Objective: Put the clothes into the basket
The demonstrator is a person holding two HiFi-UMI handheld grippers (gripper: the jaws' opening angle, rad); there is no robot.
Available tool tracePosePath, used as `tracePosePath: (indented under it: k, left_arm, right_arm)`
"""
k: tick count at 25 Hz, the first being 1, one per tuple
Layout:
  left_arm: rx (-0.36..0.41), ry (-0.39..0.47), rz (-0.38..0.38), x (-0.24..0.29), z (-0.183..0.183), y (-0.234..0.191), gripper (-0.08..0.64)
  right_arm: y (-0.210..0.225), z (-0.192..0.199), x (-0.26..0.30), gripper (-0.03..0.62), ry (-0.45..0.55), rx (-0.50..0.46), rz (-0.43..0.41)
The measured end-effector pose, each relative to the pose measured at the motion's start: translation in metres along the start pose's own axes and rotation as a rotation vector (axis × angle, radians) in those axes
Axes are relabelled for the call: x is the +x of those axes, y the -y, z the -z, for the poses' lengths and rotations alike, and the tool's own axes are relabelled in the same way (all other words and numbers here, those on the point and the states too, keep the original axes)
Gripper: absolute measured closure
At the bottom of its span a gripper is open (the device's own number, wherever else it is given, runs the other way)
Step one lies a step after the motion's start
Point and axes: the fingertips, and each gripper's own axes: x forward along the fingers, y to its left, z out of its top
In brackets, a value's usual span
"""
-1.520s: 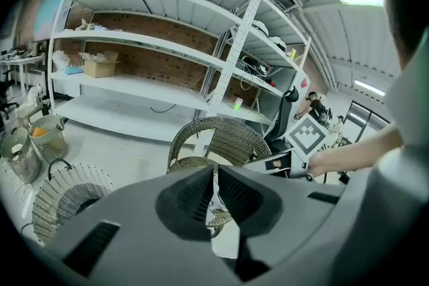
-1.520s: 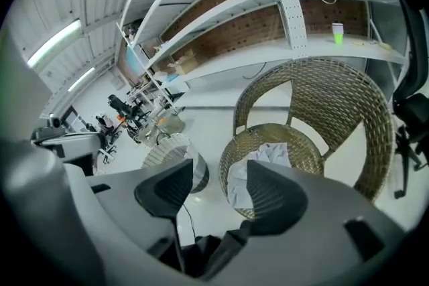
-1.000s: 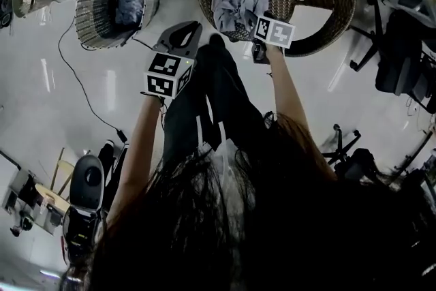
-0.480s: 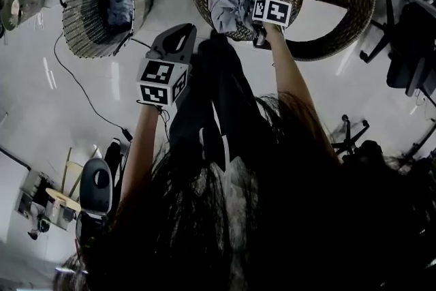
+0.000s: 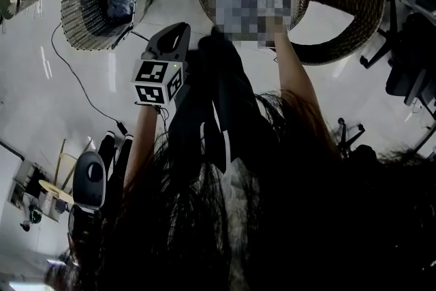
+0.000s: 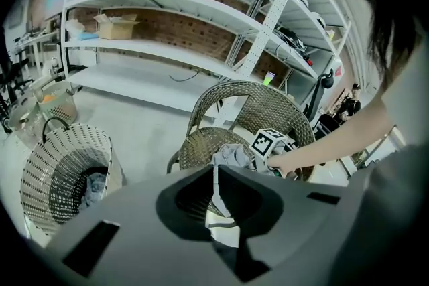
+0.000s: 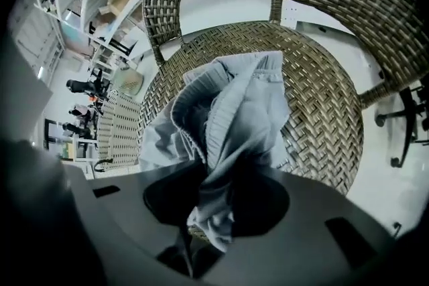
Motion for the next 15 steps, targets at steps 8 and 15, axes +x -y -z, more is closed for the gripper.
tracePosePath:
  k: [8, 15]
  left_arm:
    - [0.023, 0.017, -0.007, -0.022, -0.006, 0.004, 0.536]
    - [0.017, 0.079, -0.024, -0.056, -0.018, 0.006, 0.535]
  right_arm:
    - [-0.030, 0.040, -0.027, 0.499, 0.035, 0.160, -0.242]
    - [-0.081, 0.059, -0.072, 0.499, 0.075, 0.190, -0.401]
